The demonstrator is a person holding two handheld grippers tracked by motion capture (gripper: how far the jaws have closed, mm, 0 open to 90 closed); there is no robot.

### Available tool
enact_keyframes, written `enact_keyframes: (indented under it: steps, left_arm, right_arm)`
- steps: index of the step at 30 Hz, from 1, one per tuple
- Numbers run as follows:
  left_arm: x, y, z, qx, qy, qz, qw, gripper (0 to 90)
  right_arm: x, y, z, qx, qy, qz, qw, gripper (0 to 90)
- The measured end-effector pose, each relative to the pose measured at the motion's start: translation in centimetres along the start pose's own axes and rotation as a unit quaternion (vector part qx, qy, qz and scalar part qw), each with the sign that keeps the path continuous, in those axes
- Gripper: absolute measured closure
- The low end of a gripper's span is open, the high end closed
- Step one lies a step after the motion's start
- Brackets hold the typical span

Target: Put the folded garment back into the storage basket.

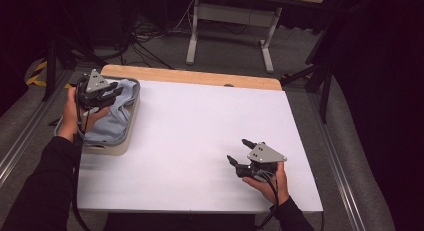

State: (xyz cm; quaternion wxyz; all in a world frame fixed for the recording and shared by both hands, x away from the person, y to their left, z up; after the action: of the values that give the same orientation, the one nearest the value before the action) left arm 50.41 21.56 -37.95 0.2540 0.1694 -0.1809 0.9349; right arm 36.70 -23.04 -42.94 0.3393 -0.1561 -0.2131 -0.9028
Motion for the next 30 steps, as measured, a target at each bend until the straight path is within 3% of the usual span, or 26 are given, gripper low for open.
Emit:
enact_keyframes:
  steps: [9,30]
  left_arm:
    - [0.6,1.1,0.3,-0.002,0.031,-0.007,0.9995,59.6]
    - [0.5,2.0,0.3,0.018,0.059,-0.007,0.9981,30.5]
  right_arm:
    - [0.1,0.0,0.1,-0.001,0.006,-0.002,1.0,27.3]
    - [0.0,0.0,0.1,-0.001,0.014,-0.006,0.9999,23.8]
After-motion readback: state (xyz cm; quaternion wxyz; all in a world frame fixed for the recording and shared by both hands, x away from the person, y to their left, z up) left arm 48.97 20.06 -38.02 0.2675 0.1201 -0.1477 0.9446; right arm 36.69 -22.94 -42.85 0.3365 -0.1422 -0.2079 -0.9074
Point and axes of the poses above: each handheld gripper's, and its own axes: x roughly backward along the jaws, z roughly out of its top, y roughly to its right, the point moved 4 cm from there along -x, roughly forward along the jaws, and after that the axes turned 2 degrees about y, right-handed, at the moved point
